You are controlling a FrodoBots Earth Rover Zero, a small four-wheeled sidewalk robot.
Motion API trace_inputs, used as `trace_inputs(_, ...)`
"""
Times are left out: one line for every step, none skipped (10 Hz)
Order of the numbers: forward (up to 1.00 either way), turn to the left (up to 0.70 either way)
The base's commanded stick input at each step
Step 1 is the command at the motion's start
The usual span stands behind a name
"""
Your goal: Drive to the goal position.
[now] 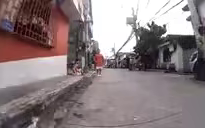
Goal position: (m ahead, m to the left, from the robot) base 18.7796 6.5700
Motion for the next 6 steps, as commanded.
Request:
trace_inputs(1.00, 0.00)
trace_inputs(1.00, 0.00)
trace_inputs(1.00, 0.00)
trace_inputs(1.00, 0.00)
trace_inputs(1.00, 0.00)
trace_inputs(1.00, 0.00)
